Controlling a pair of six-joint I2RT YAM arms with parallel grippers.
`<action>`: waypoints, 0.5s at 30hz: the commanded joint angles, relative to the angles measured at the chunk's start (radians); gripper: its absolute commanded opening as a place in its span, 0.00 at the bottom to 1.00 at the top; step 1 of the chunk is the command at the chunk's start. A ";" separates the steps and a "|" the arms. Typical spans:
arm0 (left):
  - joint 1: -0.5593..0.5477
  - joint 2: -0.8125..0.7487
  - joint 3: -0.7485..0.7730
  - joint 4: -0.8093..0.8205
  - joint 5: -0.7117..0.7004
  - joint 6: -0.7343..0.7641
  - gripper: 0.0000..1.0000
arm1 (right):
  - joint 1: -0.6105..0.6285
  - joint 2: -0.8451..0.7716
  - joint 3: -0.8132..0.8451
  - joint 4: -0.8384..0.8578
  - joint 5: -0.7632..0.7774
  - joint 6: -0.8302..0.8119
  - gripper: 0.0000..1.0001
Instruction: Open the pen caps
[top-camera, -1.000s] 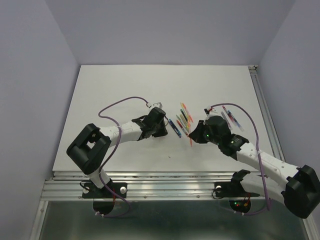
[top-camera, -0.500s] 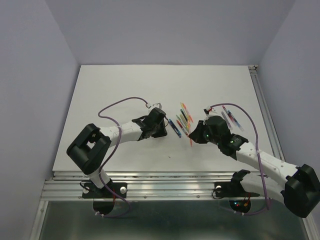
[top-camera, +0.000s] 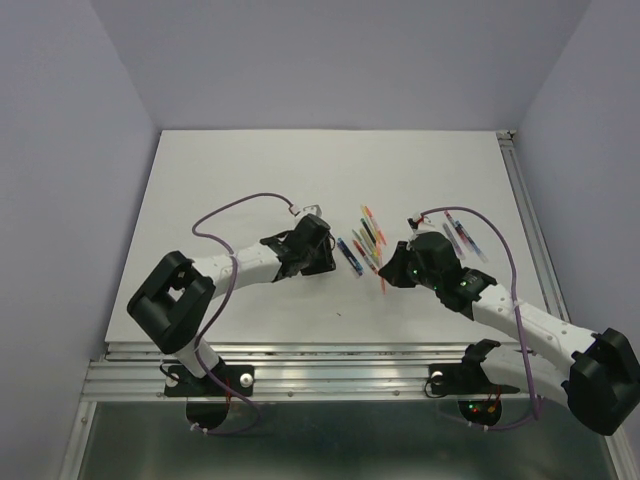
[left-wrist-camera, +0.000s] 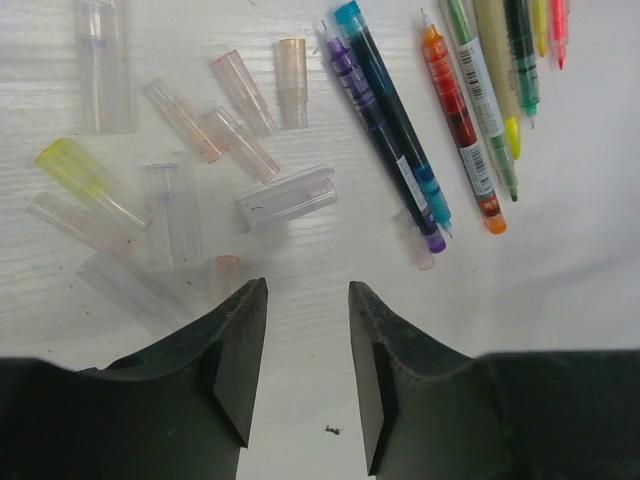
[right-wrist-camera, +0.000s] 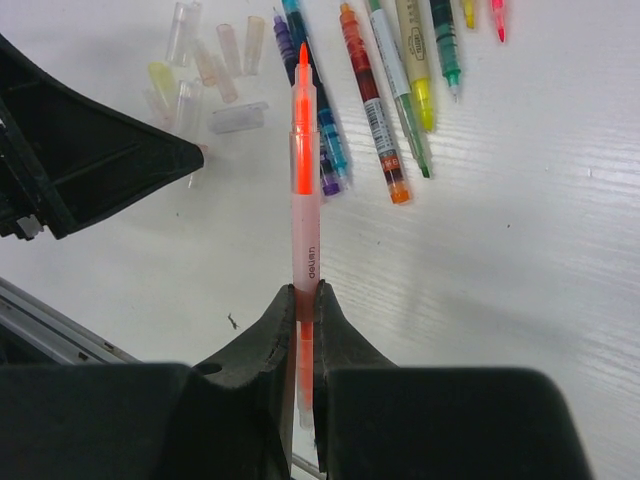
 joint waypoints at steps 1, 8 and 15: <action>-0.009 -0.105 -0.011 0.046 0.028 0.043 0.60 | -0.004 -0.007 0.026 0.071 -0.006 0.005 0.01; -0.046 -0.234 -0.100 0.254 0.218 0.121 0.85 | -0.004 0.011 0.024 0.203 -0.030 0.086 0.01; -0.098 -0.330 -0.182 0.461 0.390 0.156 0.99 | -0.004 0.008 0.049 0.271 0.026 0.252 0.01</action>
